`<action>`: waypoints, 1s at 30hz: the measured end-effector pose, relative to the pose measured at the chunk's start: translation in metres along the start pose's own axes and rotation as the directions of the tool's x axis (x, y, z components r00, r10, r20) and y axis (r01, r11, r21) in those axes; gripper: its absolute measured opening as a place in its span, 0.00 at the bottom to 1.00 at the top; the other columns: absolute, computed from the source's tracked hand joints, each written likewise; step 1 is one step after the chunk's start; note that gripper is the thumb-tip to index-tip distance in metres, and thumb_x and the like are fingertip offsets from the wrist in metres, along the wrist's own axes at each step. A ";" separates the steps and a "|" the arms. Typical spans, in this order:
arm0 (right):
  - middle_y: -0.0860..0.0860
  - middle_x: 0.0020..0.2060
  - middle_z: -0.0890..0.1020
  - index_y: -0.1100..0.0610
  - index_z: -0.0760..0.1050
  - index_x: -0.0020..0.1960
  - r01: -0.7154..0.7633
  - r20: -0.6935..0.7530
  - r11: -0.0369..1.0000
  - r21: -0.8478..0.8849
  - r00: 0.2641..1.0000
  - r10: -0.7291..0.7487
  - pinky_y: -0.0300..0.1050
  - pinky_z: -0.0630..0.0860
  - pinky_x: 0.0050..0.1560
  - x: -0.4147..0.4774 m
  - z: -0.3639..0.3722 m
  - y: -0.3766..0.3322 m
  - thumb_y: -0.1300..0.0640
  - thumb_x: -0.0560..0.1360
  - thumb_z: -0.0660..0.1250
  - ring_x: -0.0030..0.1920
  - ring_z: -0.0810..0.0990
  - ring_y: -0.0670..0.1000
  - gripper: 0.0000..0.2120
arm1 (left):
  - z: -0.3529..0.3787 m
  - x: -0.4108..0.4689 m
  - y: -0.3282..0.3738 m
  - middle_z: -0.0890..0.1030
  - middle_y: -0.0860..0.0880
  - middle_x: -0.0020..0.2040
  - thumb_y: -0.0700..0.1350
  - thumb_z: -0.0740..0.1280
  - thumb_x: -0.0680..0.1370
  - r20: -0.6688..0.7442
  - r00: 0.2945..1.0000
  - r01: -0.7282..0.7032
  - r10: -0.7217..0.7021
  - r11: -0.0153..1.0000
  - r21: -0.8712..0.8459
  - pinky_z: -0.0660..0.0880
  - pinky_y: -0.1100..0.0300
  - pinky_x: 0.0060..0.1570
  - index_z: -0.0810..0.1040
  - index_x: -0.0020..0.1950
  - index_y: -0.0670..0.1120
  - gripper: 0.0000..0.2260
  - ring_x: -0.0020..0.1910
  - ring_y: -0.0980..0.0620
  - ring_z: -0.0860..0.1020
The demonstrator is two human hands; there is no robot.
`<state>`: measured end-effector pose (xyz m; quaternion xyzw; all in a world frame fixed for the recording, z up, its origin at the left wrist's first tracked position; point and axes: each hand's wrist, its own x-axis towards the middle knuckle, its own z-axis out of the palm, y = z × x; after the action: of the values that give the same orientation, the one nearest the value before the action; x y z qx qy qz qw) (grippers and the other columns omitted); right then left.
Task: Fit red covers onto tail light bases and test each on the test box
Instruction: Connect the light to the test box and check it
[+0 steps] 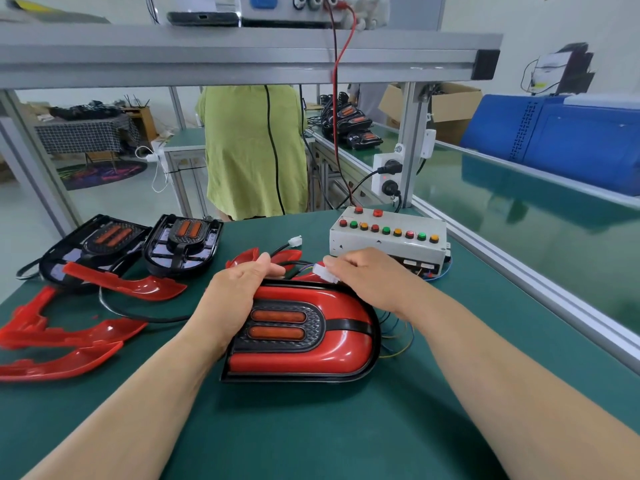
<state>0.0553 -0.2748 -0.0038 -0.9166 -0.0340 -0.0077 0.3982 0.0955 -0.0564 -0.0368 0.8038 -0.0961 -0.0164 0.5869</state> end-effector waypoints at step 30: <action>0.42 0.47 0.85 0.40 0.81 0.51 0.030 0.078 0.983 0.183 0.996 -0.045 0.50 0.80 0.57 -0.007 -0.021 0.044 0.39 0.78 0.65 0.49 0.84 0.45 0.09 | -0.025 0.007 -0.013 0.81 0.58 0.55 0.25 0.59 0.74 0.083 0.983 -0.182 0.164 0.927 0.329 0.68 0.77 0.50 0.80 0.53 0.58 0.28 0.57 0.59 0.78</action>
<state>0.0513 -0.3203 -0.0219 -0.8753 -0.0682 0.0252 0.4781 0.1074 -0.0302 -0.0407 0.8794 -0.1837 0.0303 0.4382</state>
